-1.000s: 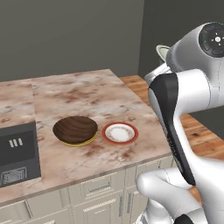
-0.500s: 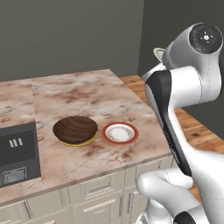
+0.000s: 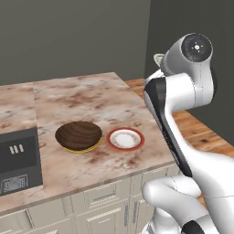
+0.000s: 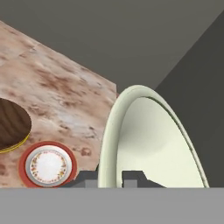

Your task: Move the bowls from the cabinet to the plates on the dining table.

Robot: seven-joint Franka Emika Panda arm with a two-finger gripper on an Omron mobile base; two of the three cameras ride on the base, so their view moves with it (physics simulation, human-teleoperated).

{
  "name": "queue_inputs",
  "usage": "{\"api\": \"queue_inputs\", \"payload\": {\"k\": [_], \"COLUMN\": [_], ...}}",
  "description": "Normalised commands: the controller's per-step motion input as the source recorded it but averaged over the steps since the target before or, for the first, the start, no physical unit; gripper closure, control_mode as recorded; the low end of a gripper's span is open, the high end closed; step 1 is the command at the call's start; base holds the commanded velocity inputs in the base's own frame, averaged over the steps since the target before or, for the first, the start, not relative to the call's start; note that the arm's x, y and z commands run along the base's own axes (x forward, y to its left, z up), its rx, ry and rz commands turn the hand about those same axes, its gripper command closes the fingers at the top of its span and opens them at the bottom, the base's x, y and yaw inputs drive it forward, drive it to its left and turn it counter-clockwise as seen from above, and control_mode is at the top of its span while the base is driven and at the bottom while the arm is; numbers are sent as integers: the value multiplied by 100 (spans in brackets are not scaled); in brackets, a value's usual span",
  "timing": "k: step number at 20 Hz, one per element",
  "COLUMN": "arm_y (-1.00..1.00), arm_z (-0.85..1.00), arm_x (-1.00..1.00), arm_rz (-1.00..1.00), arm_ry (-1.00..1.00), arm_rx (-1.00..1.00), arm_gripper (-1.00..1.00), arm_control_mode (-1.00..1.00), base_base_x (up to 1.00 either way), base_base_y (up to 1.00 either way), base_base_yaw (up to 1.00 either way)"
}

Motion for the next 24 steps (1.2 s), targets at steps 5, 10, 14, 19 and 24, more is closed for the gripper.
{"api": "queue_inputs", "payload": {"k": [5, 10, 14, 19, 24], "arm_y": [34, 18, 0, 0, 0], "arm_z": [-34, -43, -46, -50, -36], "arm_x": [-8, -1, 1, 0, 0], "arm_rz": [1, 7, 11, 12, 11], "arm_ry": [2, 11, 15, 12, 4], "arm_rx": [1, 9, 9, 1, 0], "arm_gripper": [100, 100, 100, 100, 100], "arm_control_mode": [-100, -100, -100, -100, -100], "base_base_x": [0, 0, 0, 0, 0], "base_base_y": [0, 0, 0, 0, 0], "base_base_yaw": [0, 0, 0, 0, 0]}}
